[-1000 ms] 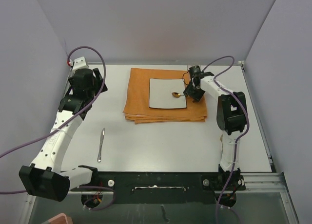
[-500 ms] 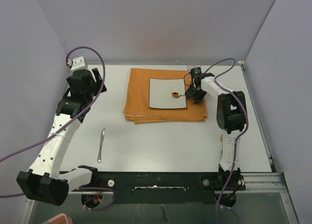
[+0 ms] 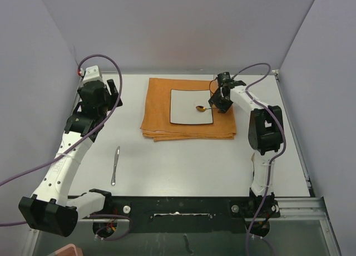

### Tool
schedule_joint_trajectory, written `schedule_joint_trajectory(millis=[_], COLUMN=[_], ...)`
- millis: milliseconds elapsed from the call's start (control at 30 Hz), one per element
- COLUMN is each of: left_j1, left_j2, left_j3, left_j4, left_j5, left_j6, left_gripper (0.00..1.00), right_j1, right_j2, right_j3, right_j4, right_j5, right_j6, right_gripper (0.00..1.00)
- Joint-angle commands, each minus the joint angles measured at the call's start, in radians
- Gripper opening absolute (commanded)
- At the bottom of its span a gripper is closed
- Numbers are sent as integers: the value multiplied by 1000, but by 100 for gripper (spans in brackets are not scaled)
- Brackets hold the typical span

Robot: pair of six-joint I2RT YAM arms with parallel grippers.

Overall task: Set the dinner table for one person
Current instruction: Pick up the spoon from the center of the board.

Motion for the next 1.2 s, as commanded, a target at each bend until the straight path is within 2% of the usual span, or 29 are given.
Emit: schedule_joint_trajectory(millis=[0,600,1167], left_j1=[-13,-48,-53], left_j2=[-36,-34,-48], left_j3=[2,-4,-9], left_j4=[88,112,100], left_j5=[25,6,-12], left_j6=[44,100,109], left_gripper=[70,70,70], right_j1=[12,-15,-32], right_j2=[-107,14,83], right_j3=[45,88,15], right_j4=[52,7,-2], right_j5=[-23,50,92], right_j6=[32,-6,-11], right_gripper=[48,49,48])
